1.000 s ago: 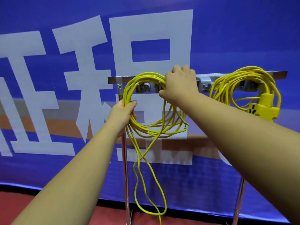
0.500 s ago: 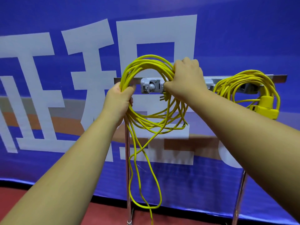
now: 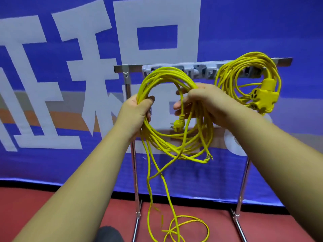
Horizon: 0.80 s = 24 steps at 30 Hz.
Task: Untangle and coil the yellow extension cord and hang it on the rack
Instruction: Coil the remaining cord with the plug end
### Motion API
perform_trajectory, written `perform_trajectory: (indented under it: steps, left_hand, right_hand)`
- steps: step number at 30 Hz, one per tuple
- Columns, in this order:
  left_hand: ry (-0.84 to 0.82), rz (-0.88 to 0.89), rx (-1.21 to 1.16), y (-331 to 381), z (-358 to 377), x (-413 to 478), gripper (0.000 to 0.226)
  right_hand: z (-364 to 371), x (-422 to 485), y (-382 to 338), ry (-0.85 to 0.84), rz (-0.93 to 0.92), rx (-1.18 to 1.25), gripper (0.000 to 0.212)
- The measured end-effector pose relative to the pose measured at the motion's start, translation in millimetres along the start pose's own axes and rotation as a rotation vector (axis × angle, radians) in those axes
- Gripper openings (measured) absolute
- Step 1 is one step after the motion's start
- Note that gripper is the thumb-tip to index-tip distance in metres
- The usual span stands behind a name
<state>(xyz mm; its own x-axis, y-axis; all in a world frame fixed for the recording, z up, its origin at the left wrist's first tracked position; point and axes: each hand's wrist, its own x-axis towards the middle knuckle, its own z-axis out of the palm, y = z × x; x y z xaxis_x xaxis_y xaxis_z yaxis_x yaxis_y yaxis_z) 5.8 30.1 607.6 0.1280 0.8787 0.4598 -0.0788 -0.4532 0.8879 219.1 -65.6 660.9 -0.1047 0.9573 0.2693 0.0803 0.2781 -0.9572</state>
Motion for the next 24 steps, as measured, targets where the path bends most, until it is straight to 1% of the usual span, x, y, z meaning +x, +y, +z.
perform_trajectory:
  steps: [3, 4, 7, 9, 11, 13, 14, 16, 18, 20, 21, 22, 24]
  left_hand:
    - [-0.037, -0.045, 0.042, -25.9, 11.0, -17.7, 0.016]
    - [-0.053, -0.057, 0.071, -35.7, 14.2, -24.5, 0.018]
    - [-0.143, -0.136, 0.124, -70.1, 22.1, -45.3, 0.025]
    - [-0.230, -0.169, 0.153, -96.5, 26.7, -57.8, 0.019]
    - [-0.310, -0.176, 0.210, -122.6, 31.2, -70.5, 0.013]
    - [-0.371, -0.197, 0.269, -149.8, 35.3, -82.6, 0.017]
    - [-0.395, -0.250, 0.271, -164.2, 37.0, -89.4, 0.022]
    - [-0.448, -0.413, 0.250, -195.5, 39.6, -105.1, 0.039]
    - [-0.542, -0.578, 0.225, -227.3, 41.2, -126.9, 0.059]
    - [-0.663, -0.740, 0.265, -261.6, 43.1, -154.1, 0.088]
    - [-0.743, -0.808, 0.325, -280.7, 43.6, -169.3, 0.103]
    - [-0.846, -0.869, 0.365, -299.2, 45.7, -187.1, 0.113]
    - [-1.054, -0.957, 0.366, -340.2, 52.3, -225.4, 0.121]
  right_hand:
    - [-10.5, -21.2, 33.1, -0.100, 0.176, 0.166, 0.013]
    - [-14.6, -27.7, 44.8, -0.122, 0.214, 0.198, 0.009]
    - [-21.9, -46.0, 83.8, -0.185, 0.237, 0.241, 0.007]
    - [-21.0, -58.3, 108.9, -0.188, 0.237, 0.284, 0.009]
    - [-17.7, -69.1, 133.1, -0.157, 0.238, 0.323, 0.014]
    - [-13.3, -77.7, 156.4, -0.093, 0.253, 0.334, 0.020]
    - [-11.1, -81.6, 167.1, -0.050, 0.262, 0.324, 0.024]
    - [-7.6, -88.8, 185.7, 0.031, 0.274, 0.298, 0.025]
    - [-8.6, -96.4, 202.1, 0.091, 0.293, 0.310, 0.025]
    - [-14.4, -103.8, 216.9, 0.147, 0.316, 0.340, 0.026]
    - [-18.0, -106.5, 223.4, 0.174, 0.325, 0.347, 0.026]
    - [-21.8, -108.7, 228.9, 0.197, 0.333, 0.349, 0.026]
    - [-29.0, -111.3, 236.8, 0.231, 0.334, 0.336, 0.025]
